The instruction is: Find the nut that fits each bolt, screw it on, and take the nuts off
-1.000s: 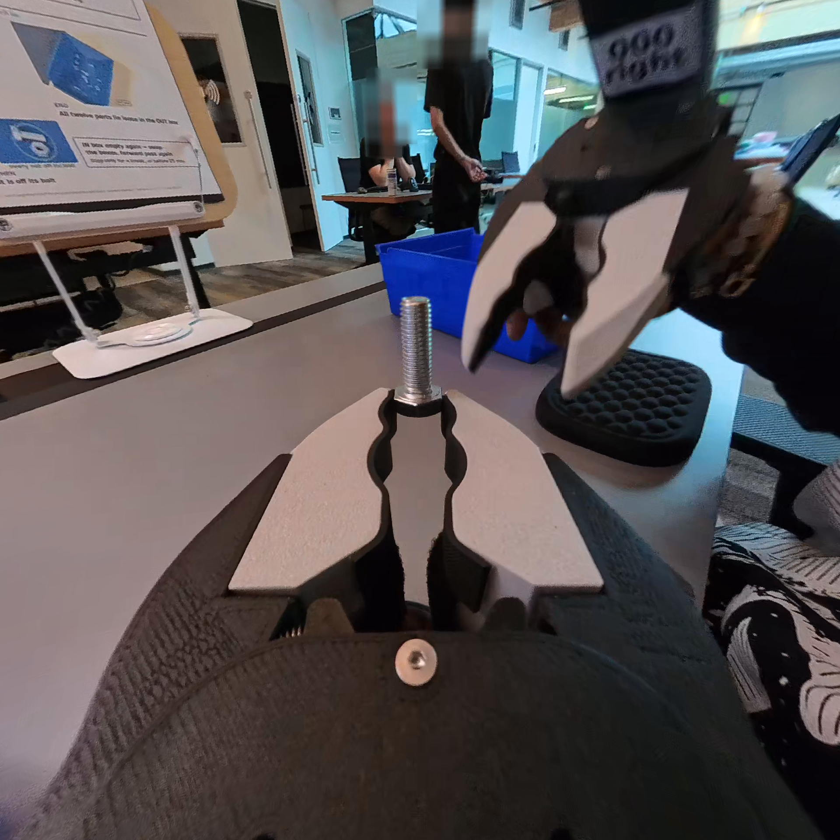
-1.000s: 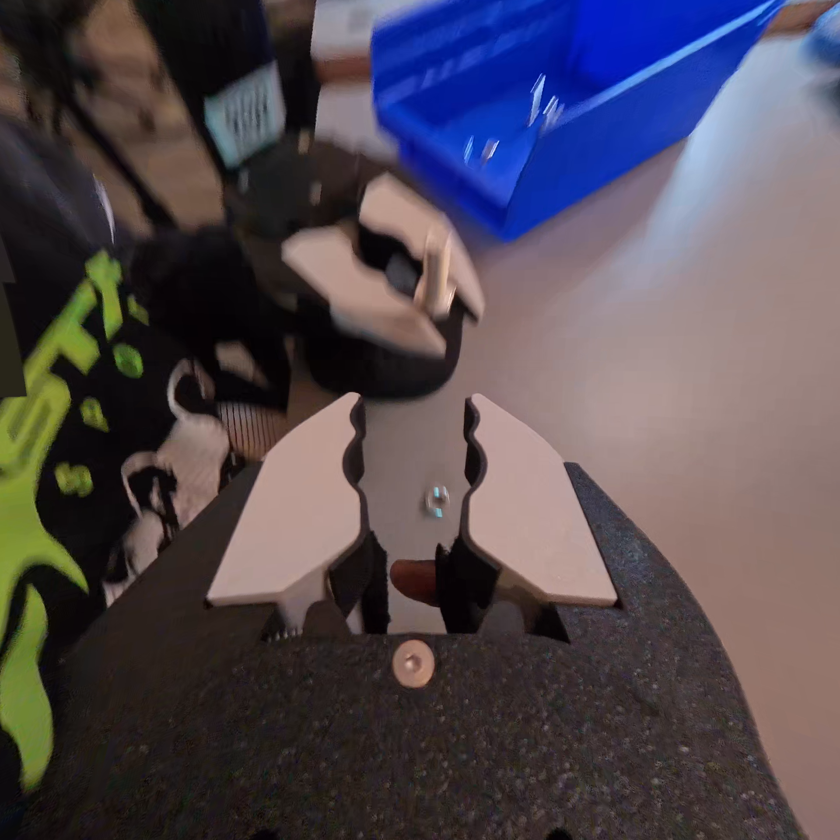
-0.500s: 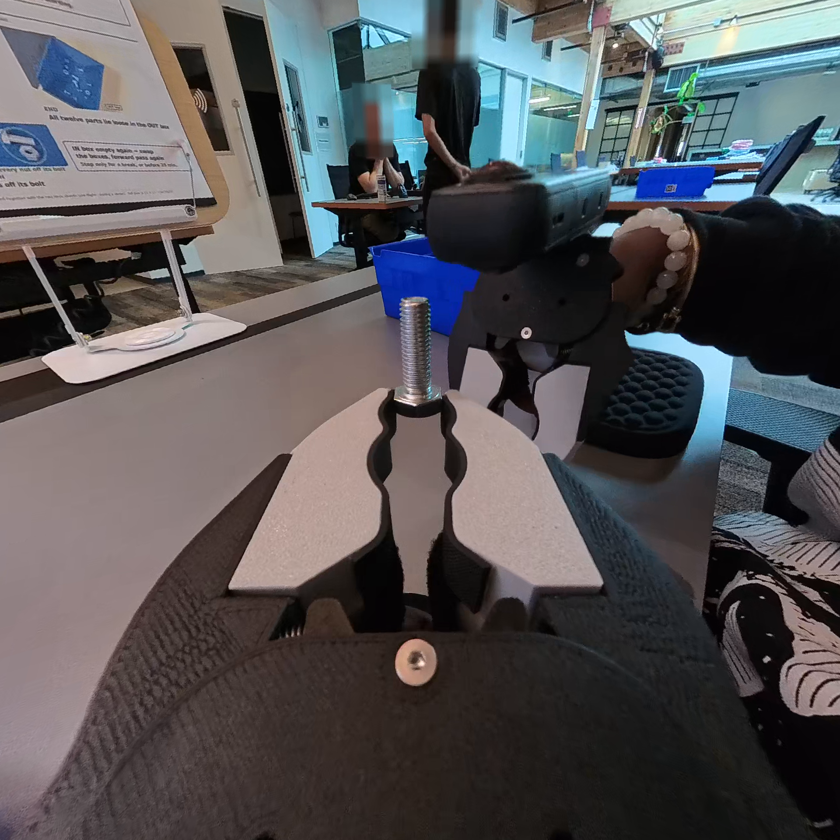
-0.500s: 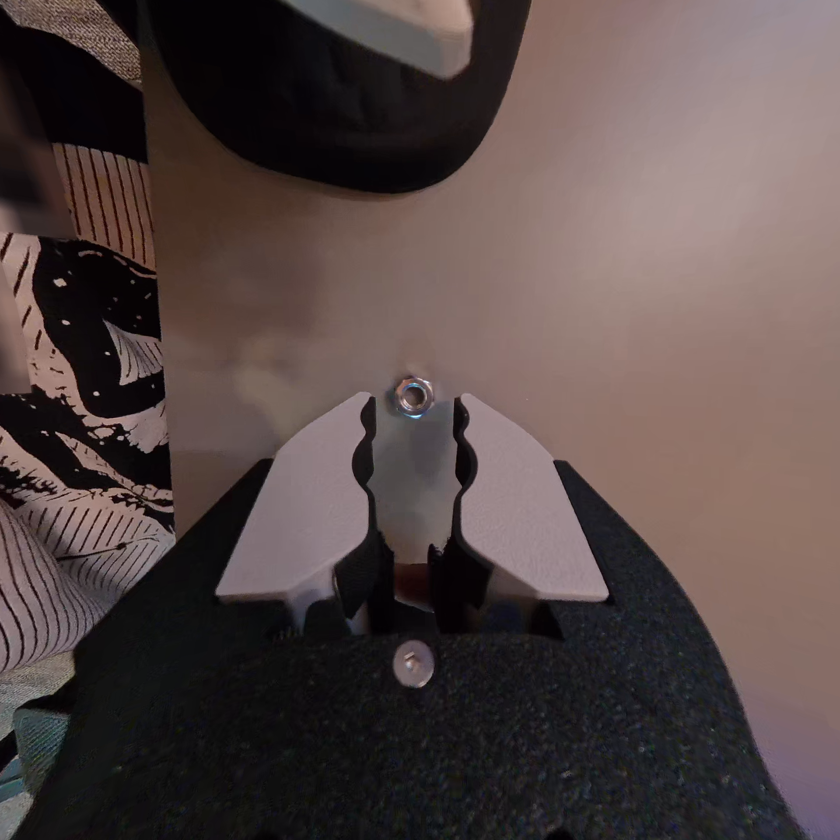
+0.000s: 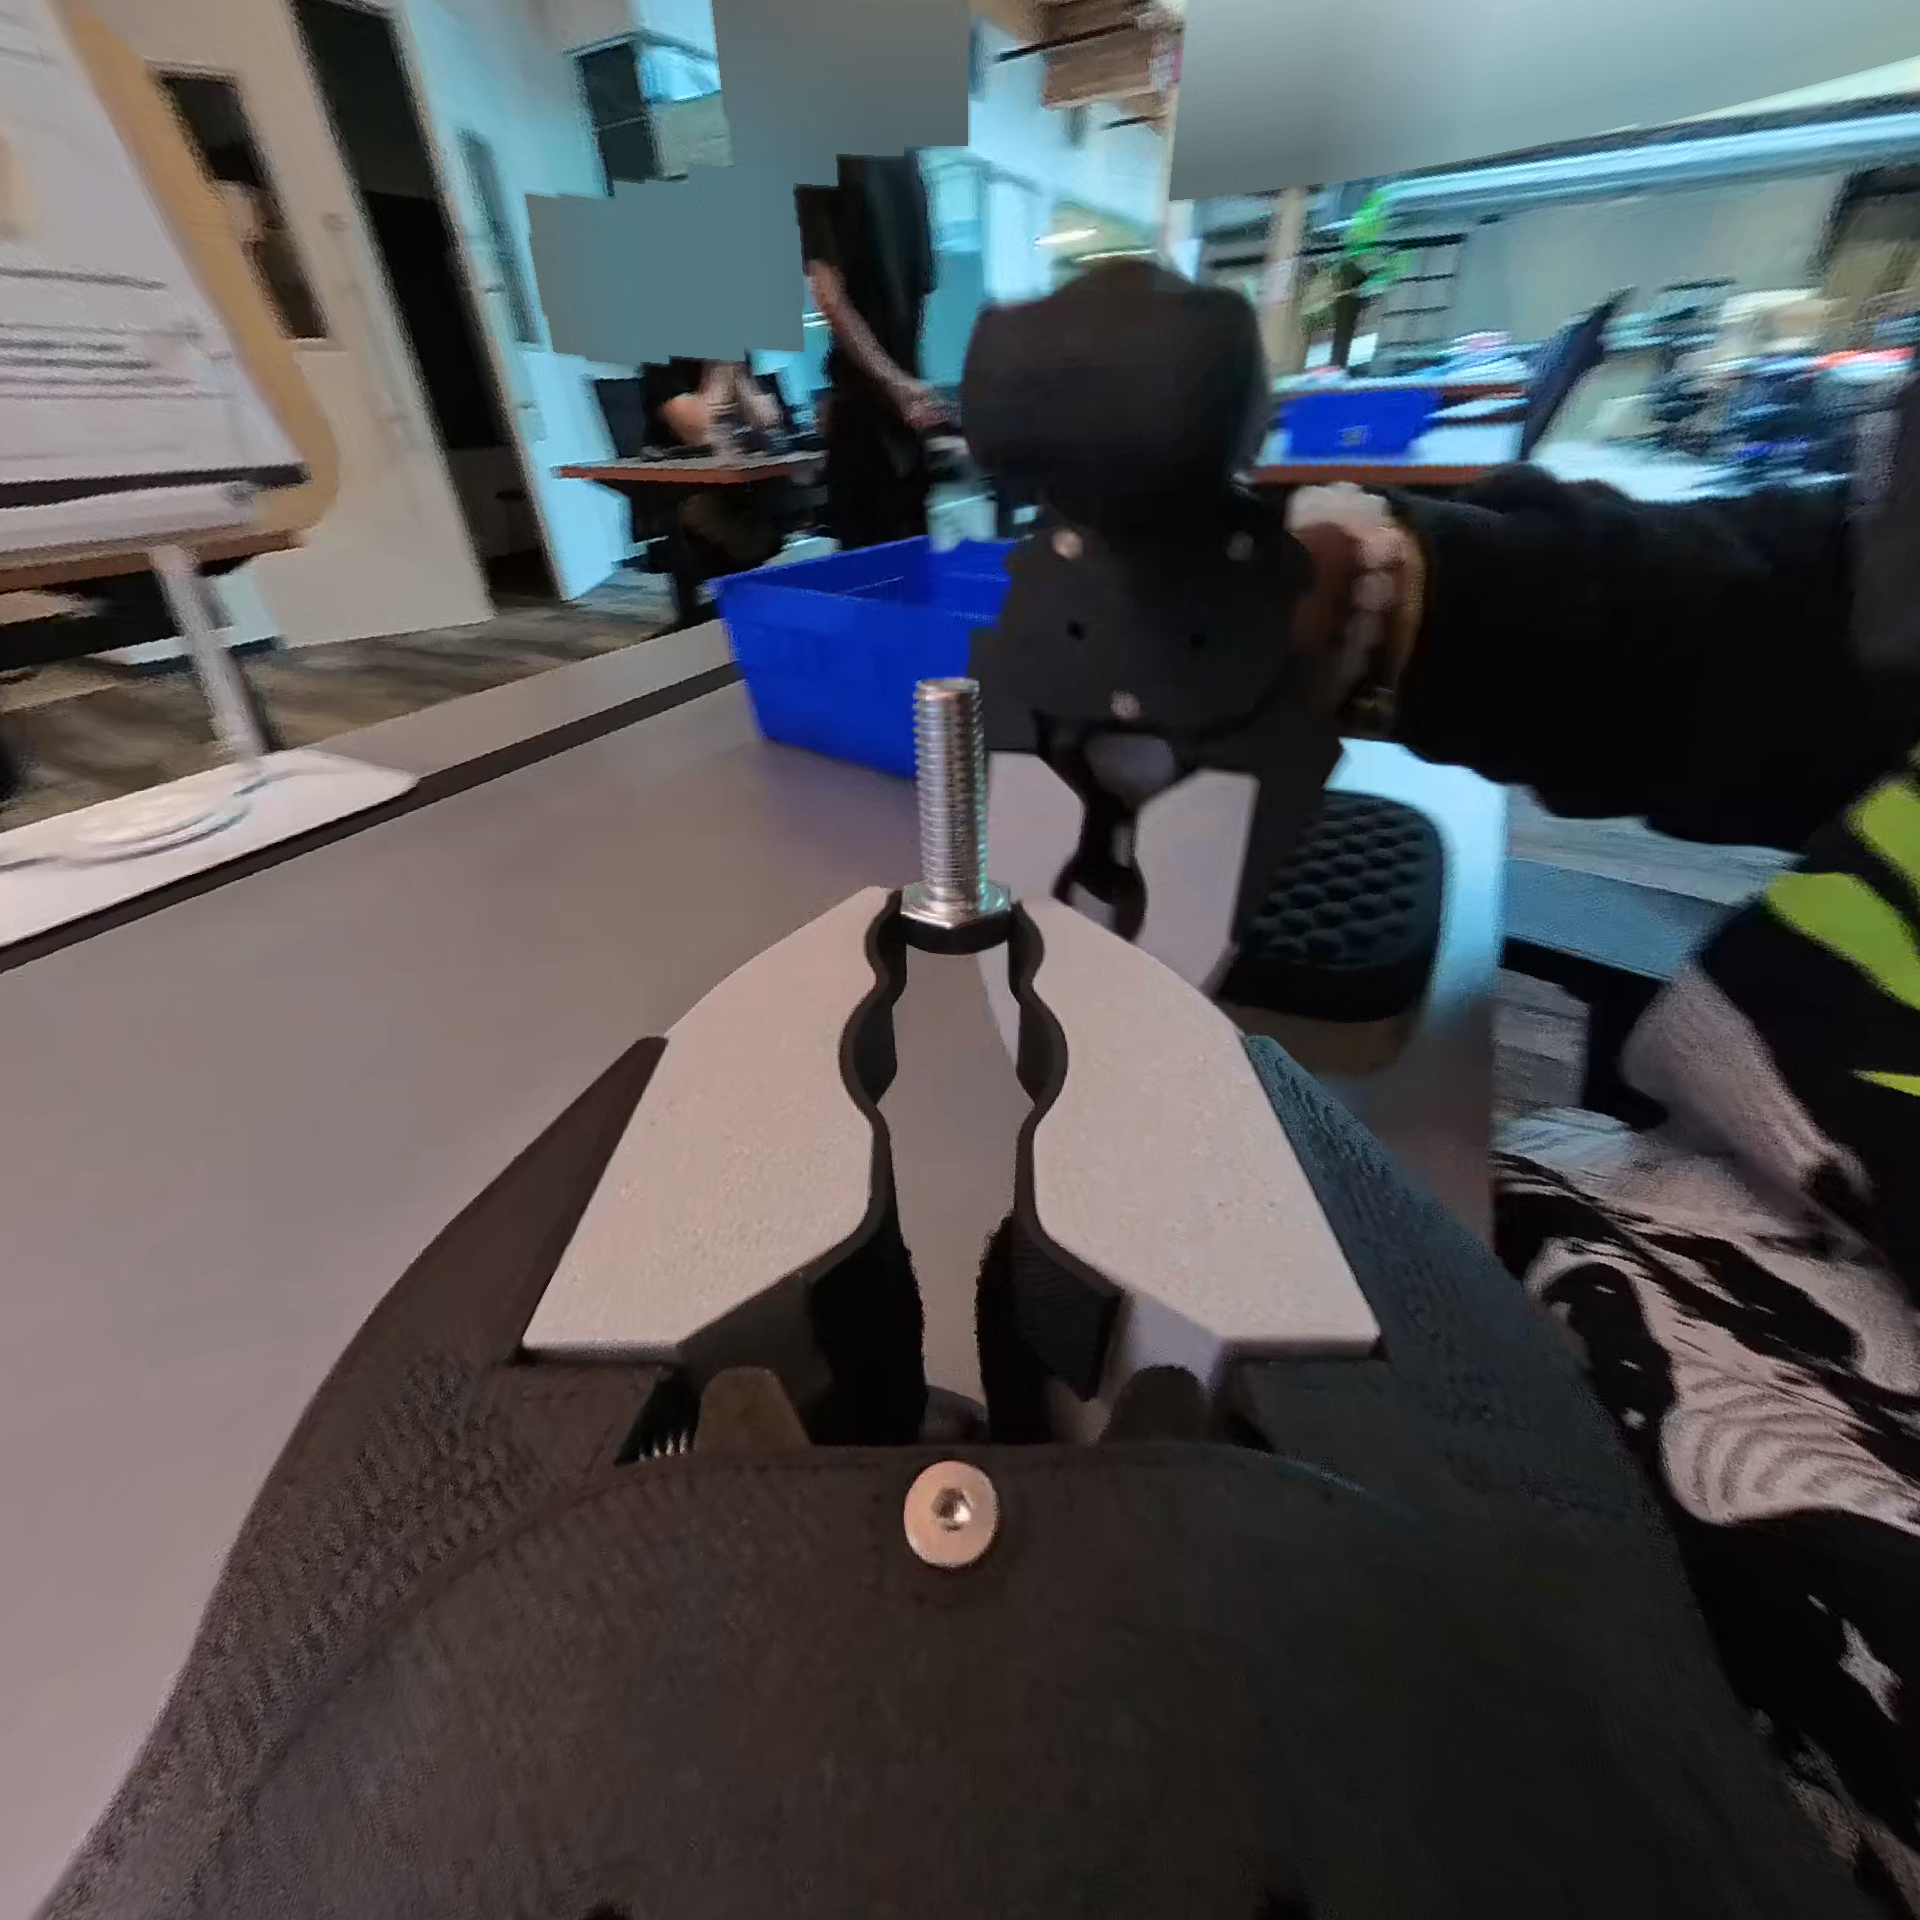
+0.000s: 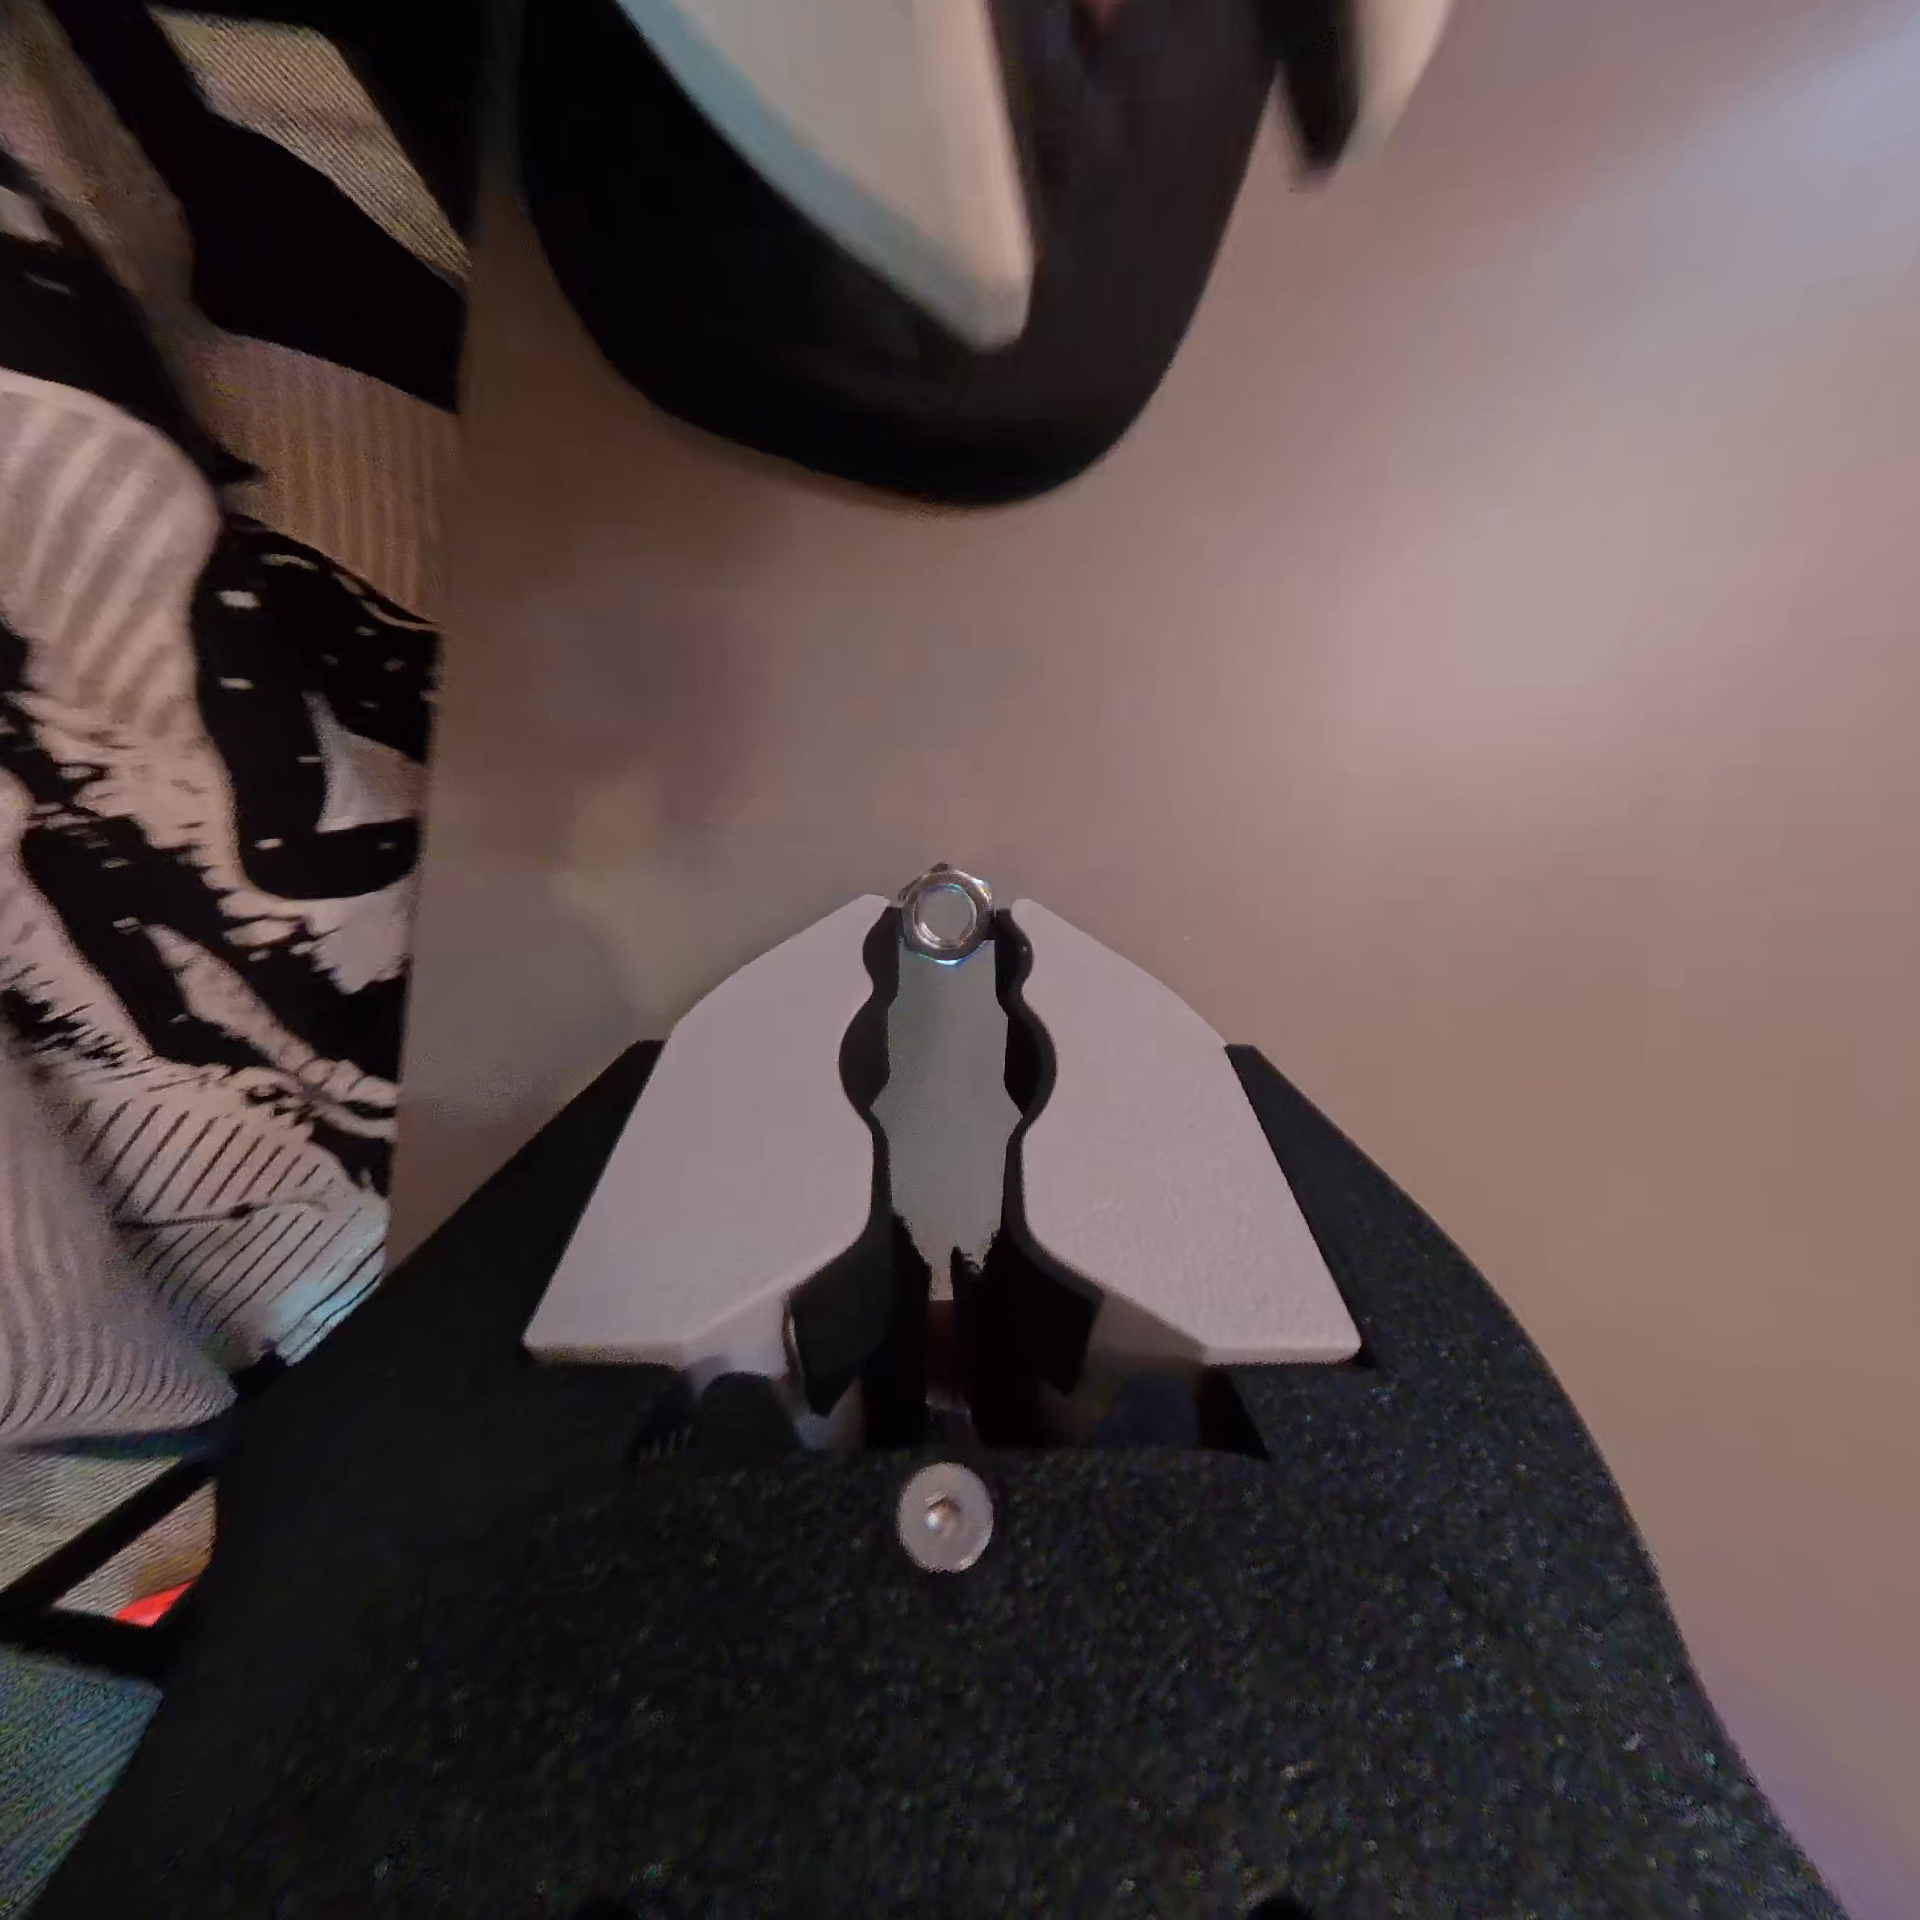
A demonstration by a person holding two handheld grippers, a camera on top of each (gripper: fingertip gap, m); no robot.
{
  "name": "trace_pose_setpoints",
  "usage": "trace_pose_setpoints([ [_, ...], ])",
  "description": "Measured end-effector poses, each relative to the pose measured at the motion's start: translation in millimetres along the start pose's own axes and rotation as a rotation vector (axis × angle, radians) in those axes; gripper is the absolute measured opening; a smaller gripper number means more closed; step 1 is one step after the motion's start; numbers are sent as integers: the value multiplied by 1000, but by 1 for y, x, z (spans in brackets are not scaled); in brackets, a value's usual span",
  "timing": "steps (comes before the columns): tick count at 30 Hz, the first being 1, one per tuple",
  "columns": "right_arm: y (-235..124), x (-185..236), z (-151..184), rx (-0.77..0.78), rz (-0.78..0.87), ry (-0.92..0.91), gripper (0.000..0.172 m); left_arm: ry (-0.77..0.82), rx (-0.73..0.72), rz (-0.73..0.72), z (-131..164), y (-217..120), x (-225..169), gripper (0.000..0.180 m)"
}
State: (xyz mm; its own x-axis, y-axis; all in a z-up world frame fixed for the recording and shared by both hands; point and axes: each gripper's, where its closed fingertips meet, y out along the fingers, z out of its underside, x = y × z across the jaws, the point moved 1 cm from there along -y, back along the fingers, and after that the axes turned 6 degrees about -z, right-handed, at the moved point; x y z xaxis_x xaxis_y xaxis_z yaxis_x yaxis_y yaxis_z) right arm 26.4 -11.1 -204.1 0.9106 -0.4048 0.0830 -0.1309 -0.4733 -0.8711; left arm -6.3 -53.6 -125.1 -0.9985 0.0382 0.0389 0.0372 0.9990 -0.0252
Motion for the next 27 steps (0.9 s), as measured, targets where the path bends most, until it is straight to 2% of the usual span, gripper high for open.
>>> trace_pose_setpoints([
  [7, -104, 31, -46, -166, -27, -324, 18, -63, 2, 522, -6, -1, -54, 19],
  [10, -127, 54, -70, -210, -120, -470, 17, -73, 25, 684, -3, -5, -74, 19],
  [13, -125, 69, -86, -188, -206, -582, 18, -86, 48, 776, -1, -6, -83, 19],
  [17, -109, 74, -90, -85, -271, -661, 18, -96, 76, 852, 2, -9, -89, 19],
  [22, -100, 76, -90, -37, -354, -674, 18, -107, 79, 883, 2, -11, -90, 19],
  [27, -92, 74, -90, -10, -369, -690, 18, -121, 59, 900, 0, -13, -89, 19],
])
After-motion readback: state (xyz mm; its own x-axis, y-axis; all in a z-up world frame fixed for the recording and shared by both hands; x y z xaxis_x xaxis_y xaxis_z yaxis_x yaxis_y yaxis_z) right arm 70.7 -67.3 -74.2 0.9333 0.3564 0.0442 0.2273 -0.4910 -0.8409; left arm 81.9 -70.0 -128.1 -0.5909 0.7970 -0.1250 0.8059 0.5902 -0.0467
